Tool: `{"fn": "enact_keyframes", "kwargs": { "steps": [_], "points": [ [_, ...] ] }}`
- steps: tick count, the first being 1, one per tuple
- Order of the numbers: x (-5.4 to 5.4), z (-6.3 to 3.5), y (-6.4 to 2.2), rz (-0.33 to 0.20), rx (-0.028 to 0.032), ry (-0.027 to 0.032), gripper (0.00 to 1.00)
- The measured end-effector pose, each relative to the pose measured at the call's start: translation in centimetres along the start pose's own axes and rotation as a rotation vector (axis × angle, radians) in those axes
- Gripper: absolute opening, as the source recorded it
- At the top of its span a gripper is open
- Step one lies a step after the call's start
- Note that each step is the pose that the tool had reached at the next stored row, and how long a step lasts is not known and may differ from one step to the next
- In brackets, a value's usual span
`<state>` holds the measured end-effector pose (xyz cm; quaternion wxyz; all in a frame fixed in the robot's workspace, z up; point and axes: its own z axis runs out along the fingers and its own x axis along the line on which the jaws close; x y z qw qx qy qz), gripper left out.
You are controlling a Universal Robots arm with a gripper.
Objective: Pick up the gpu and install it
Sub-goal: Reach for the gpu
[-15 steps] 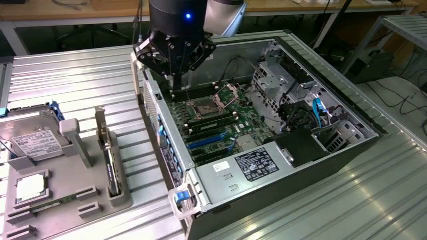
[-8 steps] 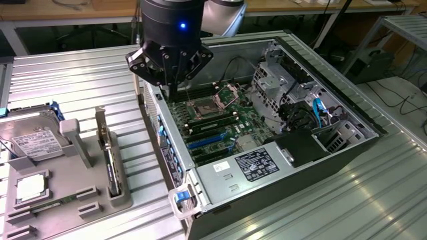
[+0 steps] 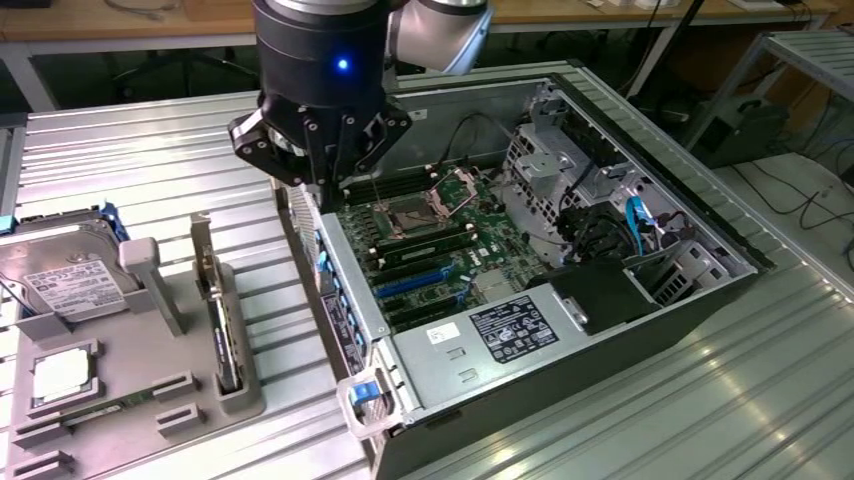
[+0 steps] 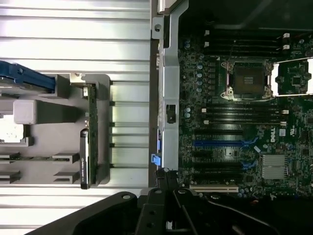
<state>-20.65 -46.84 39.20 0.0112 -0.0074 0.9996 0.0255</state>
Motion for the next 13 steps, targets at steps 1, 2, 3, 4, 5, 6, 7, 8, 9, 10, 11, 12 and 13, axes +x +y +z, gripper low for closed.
{"fn": "enact_keyframes", "kwargs": {
  "steps": [1,2,3,4,5,6,7,8,9,10,11,12,13],
  "points": [
    [0.2,0.00,-0.10,0.000,-0.0002,0.0000,0.11],
    [0.4,0.00,-0.26,-0.001,-0.0005,0.0000,0.11],
    [0.6,-0.01,-0.38,-0.002,-0.0006,0.0000,0.11],
    [0.8,-0.01,-0.50,-0.002,-0.0008,0.0000,0.11],
    [0.9,-0.01,-0.60,-0.003,-0.0010,0.0001,0.11],
    [1.1,-0.02,-0.73,-0.004,-0.0013,0.0001,0.11],
    [1.2,-0.03,-0.84,-0.004,-0.0014,0.0002,0.11],
    [1.4,-0.03,-0.93,-0.005,-0.0016,0.0002,0.11],
    [1.5,-0.04,-1.09,-0.005,-0.0020,0.0002,0.11],
    [1.6,-0.04,-1.22,-0.006,-0.0022,0.0003,0.11],
    [1.8,-0.04,-1.37,-0.007,-0.0027,0.0002,0.11],
    [1.9,-0.04,-1.50,-0.008,-0.0031,0.0002,0.11],
    [2.0,-0.05,-1.64,-0.008,-0.0032,0.0003,0.11]
  ]
}}
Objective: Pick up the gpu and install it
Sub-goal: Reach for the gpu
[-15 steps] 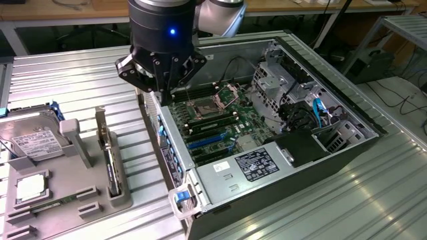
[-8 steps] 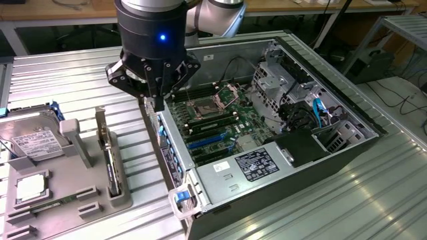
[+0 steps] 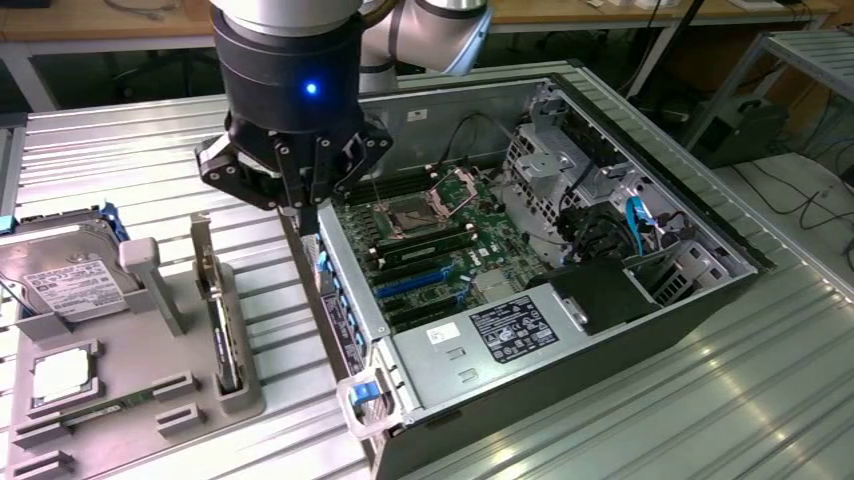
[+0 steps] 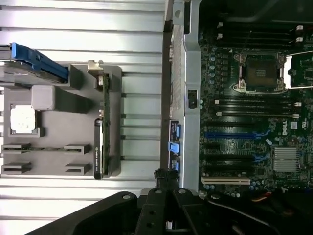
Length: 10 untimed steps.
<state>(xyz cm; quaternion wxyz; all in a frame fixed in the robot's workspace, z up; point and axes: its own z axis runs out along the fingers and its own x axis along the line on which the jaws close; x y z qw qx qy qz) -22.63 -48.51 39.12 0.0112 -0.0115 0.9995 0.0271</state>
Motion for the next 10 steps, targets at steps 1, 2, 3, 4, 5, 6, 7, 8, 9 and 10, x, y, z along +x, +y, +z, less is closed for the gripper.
{"fn": "enact_keyframes", "kwargs": {
  "steps": [1,2,3,4,5,6,7,8,9,10],
  "points": [
    [0.3,-0.02,-0.30,-0.002,-0.0006,0.0002,0.11],
    [0.4,-0.02,-0.45,-0.003,-0.0009,0.0002,0.11],
    [0.5,-0.02,-0.60,-0.004,-0.0013,0.0002,0.11],
    [0.7,-0.02,-0.75,-0.005,-0.0017,0.0002,0.11],
    [0.8,-0.02,-0.89,-0.006,-0.0020,0.0002,0.11],
    [0.9,-0.03,-1.04,-0.007,-0.0024,0.0003,0.11],
    [1.0,-0.04,-1.17,-0.008,-0.0025,0.0004,0.11],
    [1.2,-0.04,-1.30,-0.008,-0.0029,0.0005,0.11],
    [1.3,-0.04,-1.43,-0.009,-0.0034,0.0005,0.11],
    [1.4,-0.04,-1.55,-0.010,-0.0038,0.0005,0.11]
  ]
}}
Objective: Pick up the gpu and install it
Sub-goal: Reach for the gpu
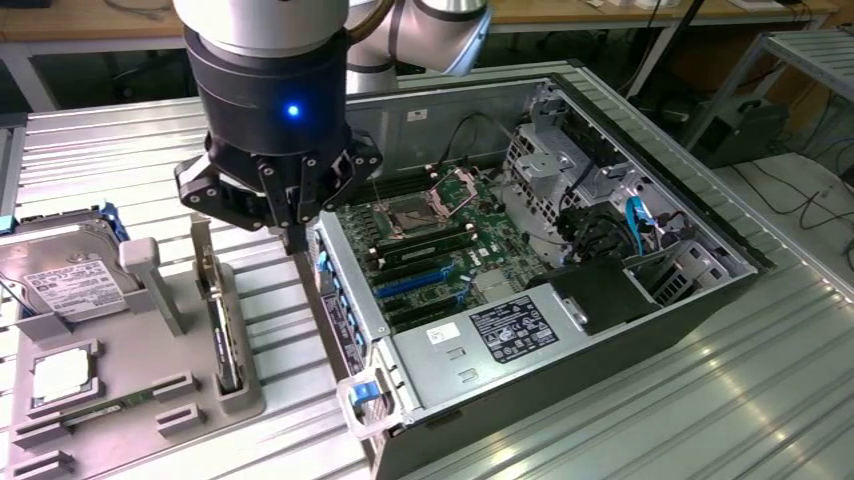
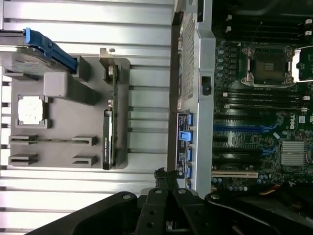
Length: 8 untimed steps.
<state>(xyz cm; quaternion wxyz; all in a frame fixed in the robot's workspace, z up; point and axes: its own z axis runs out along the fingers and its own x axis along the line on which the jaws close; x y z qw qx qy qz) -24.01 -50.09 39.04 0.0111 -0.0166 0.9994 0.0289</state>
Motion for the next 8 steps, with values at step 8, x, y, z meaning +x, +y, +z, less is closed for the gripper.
{"fn": "enact_keyframes", "kwargs": {
  "steps": [8],
  "points": [
    [2.5,0.18,0.83,-0.018,-0.0013,0.0010,0.11]
  ]
}}
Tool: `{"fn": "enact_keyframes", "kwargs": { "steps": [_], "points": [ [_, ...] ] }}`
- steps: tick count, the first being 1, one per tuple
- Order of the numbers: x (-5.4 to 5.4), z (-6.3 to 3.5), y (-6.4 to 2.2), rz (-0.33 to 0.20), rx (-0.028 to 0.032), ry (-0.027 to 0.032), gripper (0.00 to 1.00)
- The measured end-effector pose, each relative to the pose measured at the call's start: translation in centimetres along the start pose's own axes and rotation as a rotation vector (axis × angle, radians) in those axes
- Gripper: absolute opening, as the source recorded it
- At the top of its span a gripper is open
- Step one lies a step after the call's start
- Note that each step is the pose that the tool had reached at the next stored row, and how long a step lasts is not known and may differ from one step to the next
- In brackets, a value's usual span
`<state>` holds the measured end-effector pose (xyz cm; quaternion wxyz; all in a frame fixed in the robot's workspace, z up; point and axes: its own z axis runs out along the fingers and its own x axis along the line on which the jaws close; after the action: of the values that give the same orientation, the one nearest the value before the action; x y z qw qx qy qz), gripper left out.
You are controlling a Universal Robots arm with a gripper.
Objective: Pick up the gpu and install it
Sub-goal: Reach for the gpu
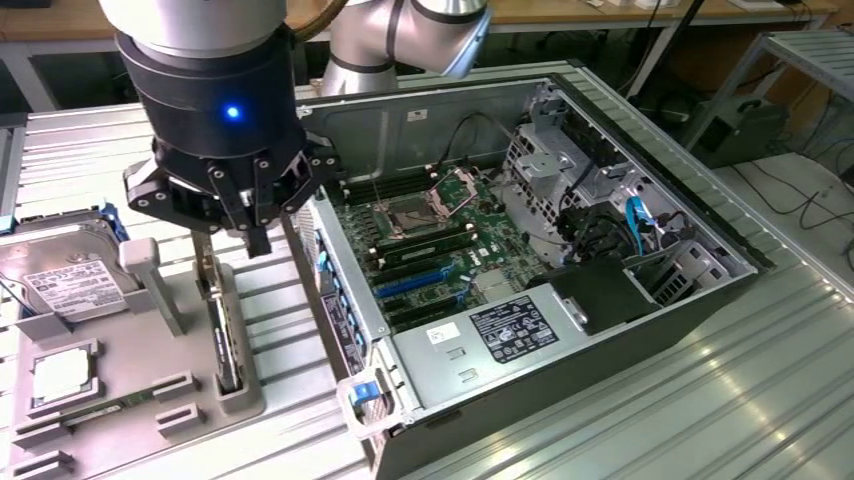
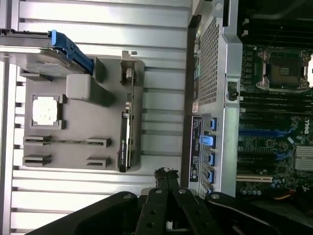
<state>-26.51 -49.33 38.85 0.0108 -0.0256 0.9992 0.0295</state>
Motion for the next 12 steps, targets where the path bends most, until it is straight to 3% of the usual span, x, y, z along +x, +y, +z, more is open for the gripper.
{"fn": "enact_keyframes", "kwargs": {
  "steps": [5,9,12],
  "points": [
    [2.6,0.13,0.42,-0.012,-0.0003,0.0007,0.11],
    [3.6,0.18,0.76,-0.016,-0.0004,0.0009,0.11],
    [4.2,0.27,1.51,-0.019,-0.0004,0.0011,0.11]
  ]
}}
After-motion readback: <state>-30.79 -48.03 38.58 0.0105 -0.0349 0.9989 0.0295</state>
